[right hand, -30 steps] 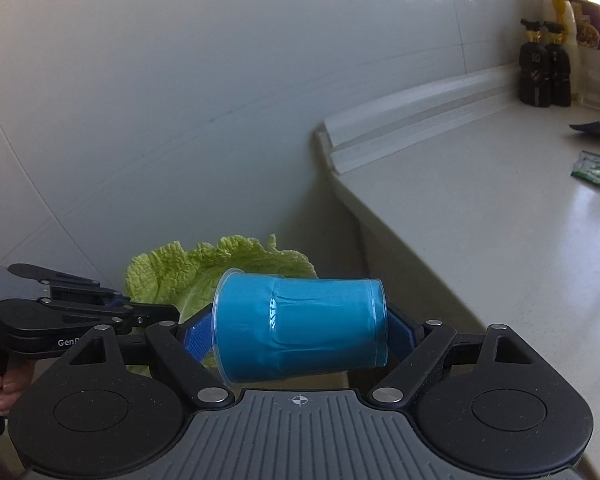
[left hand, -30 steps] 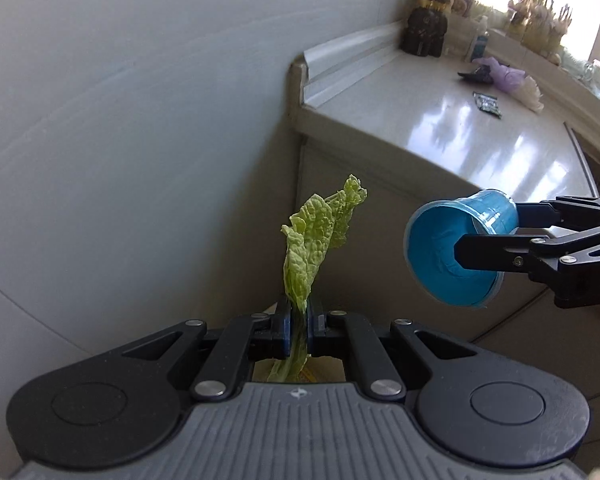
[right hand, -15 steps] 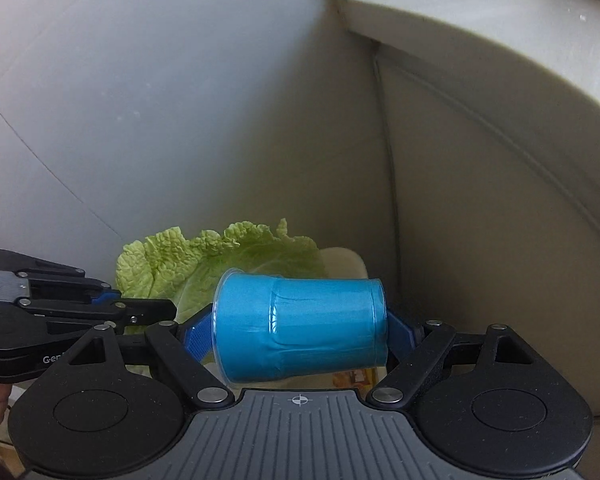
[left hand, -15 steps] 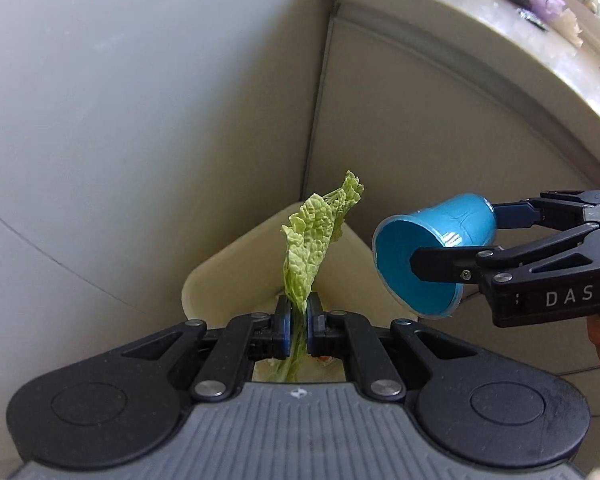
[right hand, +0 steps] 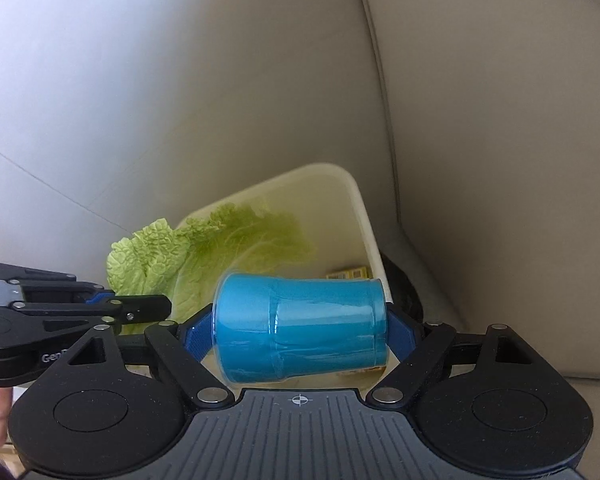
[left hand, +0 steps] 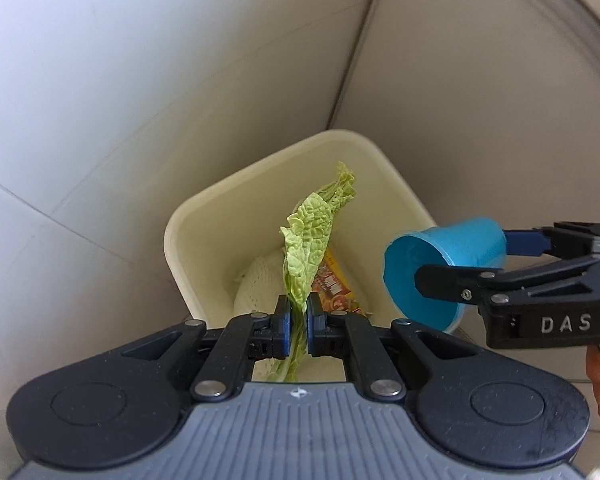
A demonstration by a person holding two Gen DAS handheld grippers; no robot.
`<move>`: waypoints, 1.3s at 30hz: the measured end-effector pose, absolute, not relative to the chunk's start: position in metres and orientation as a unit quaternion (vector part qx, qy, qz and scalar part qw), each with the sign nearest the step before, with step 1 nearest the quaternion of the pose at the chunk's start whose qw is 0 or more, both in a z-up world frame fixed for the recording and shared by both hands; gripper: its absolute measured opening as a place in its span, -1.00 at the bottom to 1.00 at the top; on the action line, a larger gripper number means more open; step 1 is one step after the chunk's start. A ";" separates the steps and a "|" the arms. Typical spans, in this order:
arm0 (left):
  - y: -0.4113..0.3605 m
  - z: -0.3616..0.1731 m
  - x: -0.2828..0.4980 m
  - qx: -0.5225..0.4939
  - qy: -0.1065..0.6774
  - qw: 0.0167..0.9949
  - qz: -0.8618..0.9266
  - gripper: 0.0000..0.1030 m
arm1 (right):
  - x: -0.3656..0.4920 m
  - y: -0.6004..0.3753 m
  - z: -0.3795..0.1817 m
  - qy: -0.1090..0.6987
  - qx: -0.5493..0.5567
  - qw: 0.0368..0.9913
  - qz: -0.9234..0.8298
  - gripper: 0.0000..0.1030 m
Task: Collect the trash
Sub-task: 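Open both tools to drop the cabbage leaf and blue cup into the bin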
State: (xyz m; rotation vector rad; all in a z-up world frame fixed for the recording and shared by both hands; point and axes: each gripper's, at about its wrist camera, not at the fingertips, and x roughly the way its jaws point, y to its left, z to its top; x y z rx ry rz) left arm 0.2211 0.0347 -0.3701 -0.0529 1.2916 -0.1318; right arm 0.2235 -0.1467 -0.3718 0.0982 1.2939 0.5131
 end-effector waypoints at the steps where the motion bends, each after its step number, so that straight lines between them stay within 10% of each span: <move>1: 0.033 -0.373 0.222 -0.024 0.604 0.795 -0.059 -0.87 | 0.224 -0.144 -0.375 0.599 0.045 0.764 0.236 0.67; 12: 0.014 -0.382 0.235 -0.008 0.612 0.789 -0.056 -0.85 | 0.217 -0.141 -0.385 0.613 0.046 0.751 0.239 0.68; 17: 0.010 -0.376 0.227 0.003 0.605 0.794 -0.056 -0.22 | 0.219 -0.145 -0.389 0.625 0.061 0.742 0.236 0.82; 22: 0.006 -0.371 0.221 0.004 0.603 0.795 -0.056 0.00 | 0.218 -0.143 -0.386 0.624 0.058 0.742 0.238 0.82; 39: 0.008 -0.348 0.222 0.008 0.592 0.804 -0.056 0.20 | 0.218 -0.155 -0.369 0.610 0.053 0.751 0.246 0.82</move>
